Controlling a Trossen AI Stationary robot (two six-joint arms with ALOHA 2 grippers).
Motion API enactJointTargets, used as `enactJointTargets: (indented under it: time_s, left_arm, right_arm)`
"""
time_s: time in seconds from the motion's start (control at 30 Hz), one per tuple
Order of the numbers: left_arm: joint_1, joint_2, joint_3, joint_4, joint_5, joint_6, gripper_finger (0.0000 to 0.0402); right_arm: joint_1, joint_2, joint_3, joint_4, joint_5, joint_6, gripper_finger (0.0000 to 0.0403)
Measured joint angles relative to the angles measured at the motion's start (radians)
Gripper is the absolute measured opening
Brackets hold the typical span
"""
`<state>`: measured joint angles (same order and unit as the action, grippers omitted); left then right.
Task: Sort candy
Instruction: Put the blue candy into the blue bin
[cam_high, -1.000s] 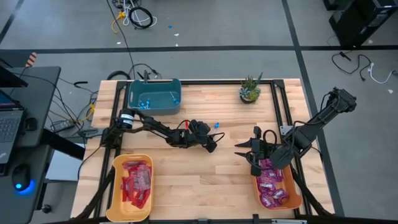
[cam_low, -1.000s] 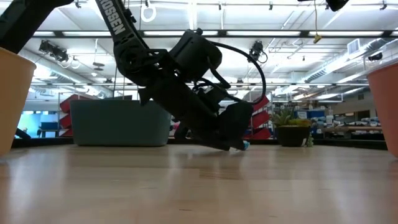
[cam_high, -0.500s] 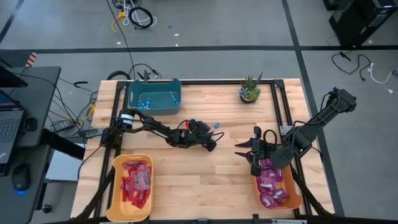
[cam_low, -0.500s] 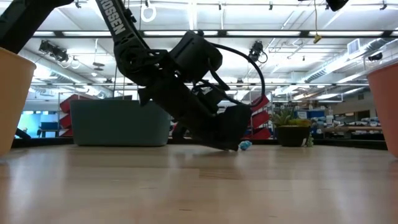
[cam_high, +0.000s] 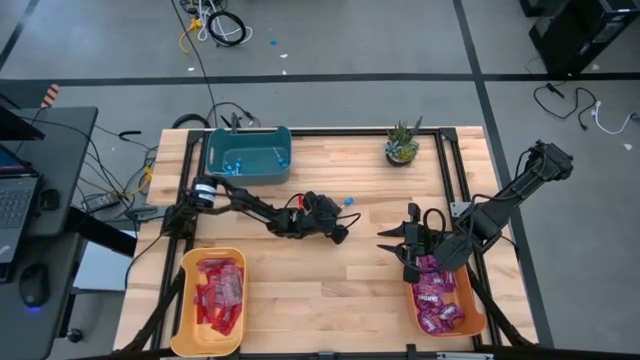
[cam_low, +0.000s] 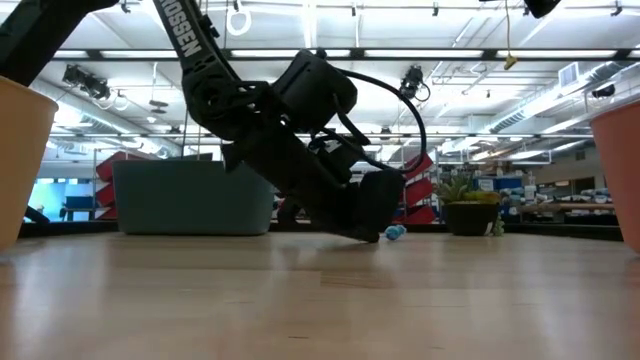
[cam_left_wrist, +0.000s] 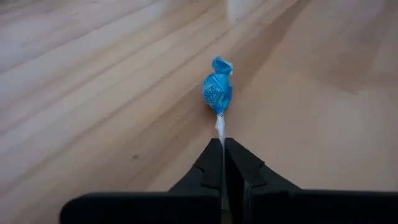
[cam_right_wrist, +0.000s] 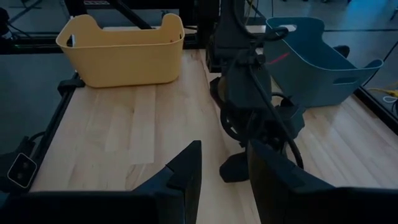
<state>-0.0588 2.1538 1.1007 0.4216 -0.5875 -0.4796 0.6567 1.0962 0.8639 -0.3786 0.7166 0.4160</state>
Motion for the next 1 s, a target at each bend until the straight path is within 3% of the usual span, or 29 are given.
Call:
enactJointTargets:
  time_s: [0.4,1.0]
  left_arm:
    - [-0.054,-0.021,-0.001,0.108,0.050,0.041,0.0001]
    - [-0.226,-0.321,0.001,0.130,0.050,0.486,0.0000]
  right_arm:
    - [0.039,-0.041,0.000,0.003,0.075,-0.030,0.0116]
    - [0.074,-0.051,0.000,-0.022,0.041,-0.162,0.0121]
